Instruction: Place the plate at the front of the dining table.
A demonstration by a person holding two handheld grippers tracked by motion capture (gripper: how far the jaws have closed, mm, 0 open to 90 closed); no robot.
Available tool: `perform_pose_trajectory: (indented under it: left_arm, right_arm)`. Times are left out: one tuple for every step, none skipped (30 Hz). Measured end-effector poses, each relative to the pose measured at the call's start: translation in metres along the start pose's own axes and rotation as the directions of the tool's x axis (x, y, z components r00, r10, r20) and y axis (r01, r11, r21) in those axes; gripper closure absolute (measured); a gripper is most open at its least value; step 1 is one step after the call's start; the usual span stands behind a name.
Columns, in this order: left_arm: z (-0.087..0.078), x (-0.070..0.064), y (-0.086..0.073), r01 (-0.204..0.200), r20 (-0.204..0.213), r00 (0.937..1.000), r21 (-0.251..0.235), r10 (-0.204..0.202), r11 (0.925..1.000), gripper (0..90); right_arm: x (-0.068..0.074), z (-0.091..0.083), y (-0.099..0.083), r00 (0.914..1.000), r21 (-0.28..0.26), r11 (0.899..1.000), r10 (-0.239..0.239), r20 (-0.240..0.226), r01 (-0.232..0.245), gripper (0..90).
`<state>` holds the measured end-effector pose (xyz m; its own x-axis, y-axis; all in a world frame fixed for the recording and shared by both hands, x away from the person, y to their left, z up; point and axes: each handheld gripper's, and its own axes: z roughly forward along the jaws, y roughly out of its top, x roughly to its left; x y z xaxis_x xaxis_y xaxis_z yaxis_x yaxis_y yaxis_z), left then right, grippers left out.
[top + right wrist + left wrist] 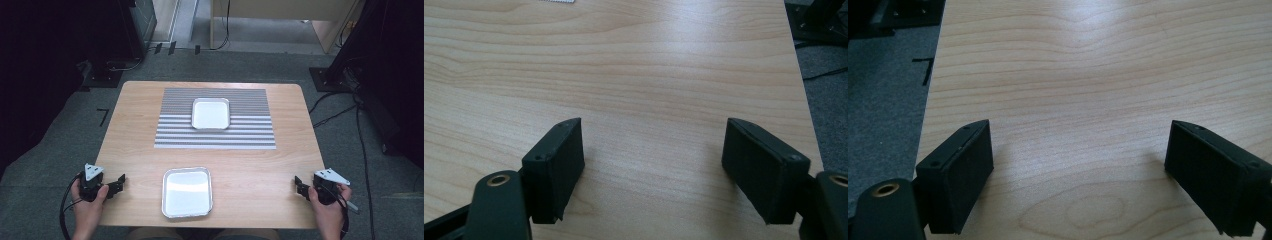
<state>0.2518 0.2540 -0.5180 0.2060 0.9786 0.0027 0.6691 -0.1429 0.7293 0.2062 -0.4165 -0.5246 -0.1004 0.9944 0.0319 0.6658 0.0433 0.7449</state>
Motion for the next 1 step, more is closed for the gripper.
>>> perform_pose_trajectory:
  left_arm:
    - [0.0,-0.0001,0.0,0.001,0.0,1.0,0.0,-0.001,1.0,11.6]
  right_arm:
    - [0.0,0.0,-0.0001,1.0,0.0,1.0,-0.001,0.0,0.001,24.4]
